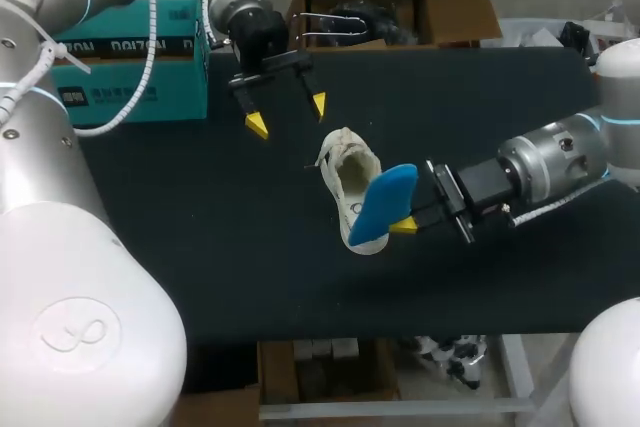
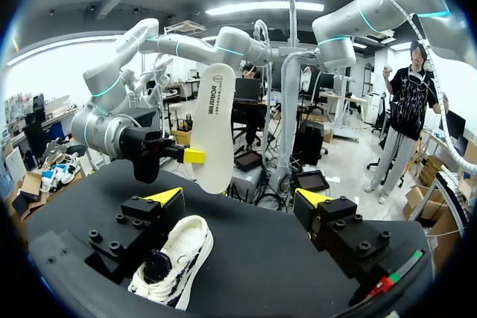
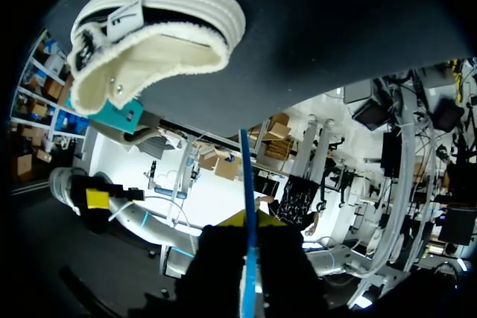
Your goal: Open the shoe tongue, take the insole out of the shoe, put the insole back into the shoe, and pack the shoe into the shoebox
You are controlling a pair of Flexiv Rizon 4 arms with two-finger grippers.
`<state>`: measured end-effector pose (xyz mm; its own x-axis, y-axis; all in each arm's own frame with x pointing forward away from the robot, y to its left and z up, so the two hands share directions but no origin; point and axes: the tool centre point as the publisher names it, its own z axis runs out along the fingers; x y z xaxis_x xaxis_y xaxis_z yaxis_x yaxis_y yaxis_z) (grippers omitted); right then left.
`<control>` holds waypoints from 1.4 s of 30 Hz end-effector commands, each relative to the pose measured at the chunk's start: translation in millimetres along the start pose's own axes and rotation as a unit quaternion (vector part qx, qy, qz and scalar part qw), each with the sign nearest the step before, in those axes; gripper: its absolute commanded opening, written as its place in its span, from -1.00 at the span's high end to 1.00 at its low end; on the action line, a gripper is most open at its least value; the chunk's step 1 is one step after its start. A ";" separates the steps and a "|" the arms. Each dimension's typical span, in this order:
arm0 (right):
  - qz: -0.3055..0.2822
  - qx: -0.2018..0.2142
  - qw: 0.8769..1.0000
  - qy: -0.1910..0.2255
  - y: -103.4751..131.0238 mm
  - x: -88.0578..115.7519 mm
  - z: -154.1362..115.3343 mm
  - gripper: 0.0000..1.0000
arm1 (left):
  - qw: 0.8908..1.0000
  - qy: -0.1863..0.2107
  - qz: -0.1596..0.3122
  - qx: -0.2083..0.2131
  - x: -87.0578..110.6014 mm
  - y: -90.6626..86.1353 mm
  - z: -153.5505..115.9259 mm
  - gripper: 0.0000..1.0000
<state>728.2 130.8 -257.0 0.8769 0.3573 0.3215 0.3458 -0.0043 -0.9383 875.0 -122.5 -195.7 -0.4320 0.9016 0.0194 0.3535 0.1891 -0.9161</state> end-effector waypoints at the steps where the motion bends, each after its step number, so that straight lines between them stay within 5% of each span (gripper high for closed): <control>1: 0.000 0.002 1.000 -0.002 0.7 0.4 -1.5 1.00 | 1.000 0.002 0.000 0.001 -1.1 0.6 -1.5 -1.00; 26: 0.000 0.002 1.000 -0.002 0.7 0.4 -1.5 1.00 | 1.000 0.002 0.000 0.001 -1.1 0.6 -1.5 -1.00; 35: 0.005 -0.029 0.998 0.060 4.8 5.6 2.0 1.00 | 0.988 -0.152 -0.006 0.005 30.7 -7.1 29.2 -1.00; 42: -0.001 -0.043 0.995 0.091 5.0 10.0 4.7 1.00 | 0.963 -0.268 -0.014 -0.004 43.3 -10.3 48.0 -1.00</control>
<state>744.4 138.8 -262.6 0.9160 0.2113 0.3409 0.3615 -0.0669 -0.9300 853.1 -104.6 -200.8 -0.5613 0.8274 -0.0196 0.3149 0.1916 -0.9296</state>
